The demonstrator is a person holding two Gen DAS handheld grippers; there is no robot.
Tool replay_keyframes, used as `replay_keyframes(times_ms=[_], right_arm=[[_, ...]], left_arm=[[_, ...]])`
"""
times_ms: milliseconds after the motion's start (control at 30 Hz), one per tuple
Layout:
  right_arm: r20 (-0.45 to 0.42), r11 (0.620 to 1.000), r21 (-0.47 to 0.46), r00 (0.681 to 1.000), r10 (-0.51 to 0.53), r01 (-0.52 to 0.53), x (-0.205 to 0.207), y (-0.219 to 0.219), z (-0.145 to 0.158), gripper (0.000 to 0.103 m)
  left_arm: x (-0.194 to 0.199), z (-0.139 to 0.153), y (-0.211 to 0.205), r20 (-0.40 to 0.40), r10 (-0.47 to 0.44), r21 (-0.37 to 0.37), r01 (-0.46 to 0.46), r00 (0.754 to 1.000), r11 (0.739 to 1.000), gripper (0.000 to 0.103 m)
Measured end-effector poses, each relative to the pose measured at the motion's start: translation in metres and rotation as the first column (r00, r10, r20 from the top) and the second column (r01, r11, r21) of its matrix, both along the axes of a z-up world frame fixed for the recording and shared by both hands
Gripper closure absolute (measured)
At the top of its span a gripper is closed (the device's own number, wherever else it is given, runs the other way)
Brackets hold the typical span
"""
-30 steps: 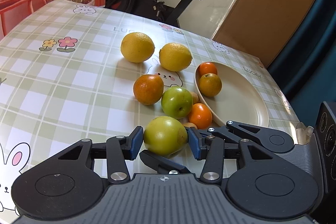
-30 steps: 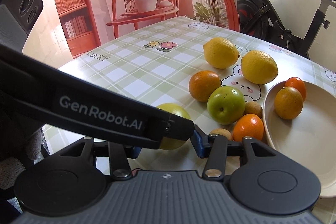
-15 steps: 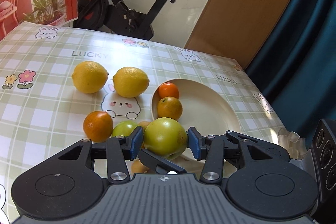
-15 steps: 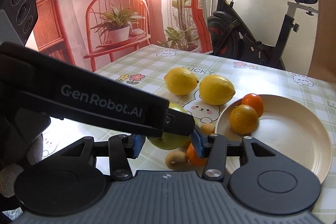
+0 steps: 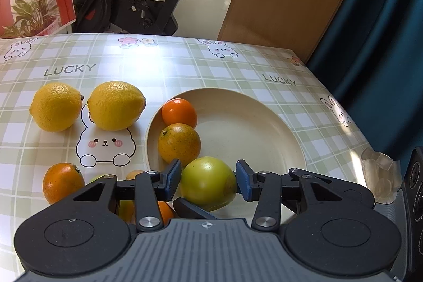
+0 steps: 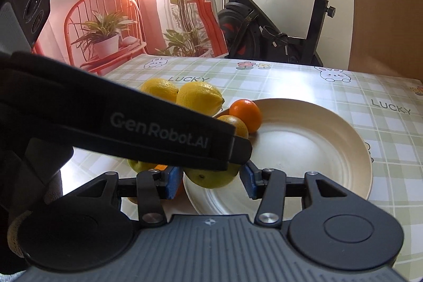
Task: Organize fruits
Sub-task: 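Carry the yellow-green apple onto the cream plate and open the left gripper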
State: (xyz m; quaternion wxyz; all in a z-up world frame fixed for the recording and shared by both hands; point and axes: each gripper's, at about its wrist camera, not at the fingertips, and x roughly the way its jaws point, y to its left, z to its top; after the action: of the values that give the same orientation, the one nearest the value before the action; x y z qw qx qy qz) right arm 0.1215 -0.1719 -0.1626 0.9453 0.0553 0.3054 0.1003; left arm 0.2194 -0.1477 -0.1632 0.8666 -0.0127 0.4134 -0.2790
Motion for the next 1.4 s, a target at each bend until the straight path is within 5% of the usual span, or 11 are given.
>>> replay_keyframes(times_ms=[1133, 1400], right_arm=[[-0.026, 1.0, -0.029, 1.0, 0.004, -0.005, 0.04, 0.001, -0.015, 0.052], [-0.042, 1.0, -0.031, 0.999, -0.009, 0.007, 0.037, 0.001, -0.009, 0.043]], left_arm=[[0.027, 0.003, 0.009, 0.004, 0.104, 0.004, -0.104, 0.995, 0.995, 0.054], [0.021, 0.011, 0.014, 0.03, 0.109, 0.004, -0.11, 0.994, 0.994, 0.054]])
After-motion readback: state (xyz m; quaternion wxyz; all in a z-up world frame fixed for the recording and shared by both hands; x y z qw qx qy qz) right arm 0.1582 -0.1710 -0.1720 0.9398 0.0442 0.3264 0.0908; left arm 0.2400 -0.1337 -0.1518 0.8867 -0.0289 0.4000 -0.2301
